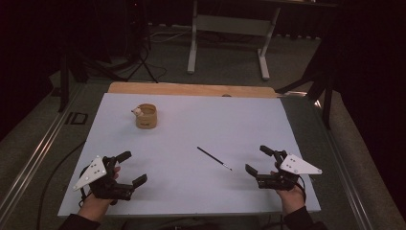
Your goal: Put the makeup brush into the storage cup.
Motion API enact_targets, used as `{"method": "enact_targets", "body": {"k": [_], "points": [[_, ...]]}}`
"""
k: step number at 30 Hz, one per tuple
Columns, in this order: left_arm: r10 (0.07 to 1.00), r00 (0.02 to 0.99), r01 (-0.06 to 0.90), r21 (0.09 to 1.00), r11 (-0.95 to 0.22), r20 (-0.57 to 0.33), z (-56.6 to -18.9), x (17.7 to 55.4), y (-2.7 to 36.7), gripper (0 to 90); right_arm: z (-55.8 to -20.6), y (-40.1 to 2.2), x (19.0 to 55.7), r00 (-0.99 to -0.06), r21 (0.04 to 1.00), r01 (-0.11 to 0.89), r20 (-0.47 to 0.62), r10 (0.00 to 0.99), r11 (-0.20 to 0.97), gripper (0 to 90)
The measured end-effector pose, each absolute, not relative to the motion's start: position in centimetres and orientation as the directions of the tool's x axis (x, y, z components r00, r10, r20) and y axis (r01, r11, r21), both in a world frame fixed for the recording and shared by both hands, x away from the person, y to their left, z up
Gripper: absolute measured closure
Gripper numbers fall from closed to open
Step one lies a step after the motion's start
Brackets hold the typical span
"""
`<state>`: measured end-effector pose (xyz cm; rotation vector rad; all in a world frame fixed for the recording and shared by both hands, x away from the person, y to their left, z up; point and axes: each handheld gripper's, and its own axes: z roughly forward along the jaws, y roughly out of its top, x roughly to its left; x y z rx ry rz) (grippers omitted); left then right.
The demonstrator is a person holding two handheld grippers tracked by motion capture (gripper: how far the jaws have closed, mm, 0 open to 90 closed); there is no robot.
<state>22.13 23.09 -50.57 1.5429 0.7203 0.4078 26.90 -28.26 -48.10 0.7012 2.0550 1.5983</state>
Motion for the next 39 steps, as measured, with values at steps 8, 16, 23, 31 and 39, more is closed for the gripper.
{"method": "enact_targets", "body": {"k": [8,16,23,31,39], "points": [[0.654,0.740,0.195,0.981,0.013,-0.156,-50.5,22.0,23.0,0.5,-46.4,-27.9,27.3,-0.763,0.956,0.206,0.023,0.645,0.210,14.0],[0.655,0.737,0.203,0.979,0.017,-0.164,-50.4,22.0,23.1,0.6,-44.1,-27.2,28.5,-0.768,0.951,0.217,0.029,0.640,0.218,14.0],[0.651,0.741,0.205,0.979,0.013,-0.164,-50.4,22.1,23.1,0.6,-42.2,-25.7,30.2,-0.788,0.958,0.192,0.022,0.615,0.212,14.0],[0.631,0.752,0.211,0.977,0.045,-0.191,-50.3,22.0,23.2,0.6,-41.3,-23.5,32.5,-0.818,0.939,0.235,0.052,0.573,0.250,13.2],[0.624,0.759,0.207,0.978,0.038,-0.185,-50.3,22.0,23.1,0.6,-41.0,-21.8,34.5,-0.827,0.915,0.282,0.080,0.556,0.289,12.6]]}}
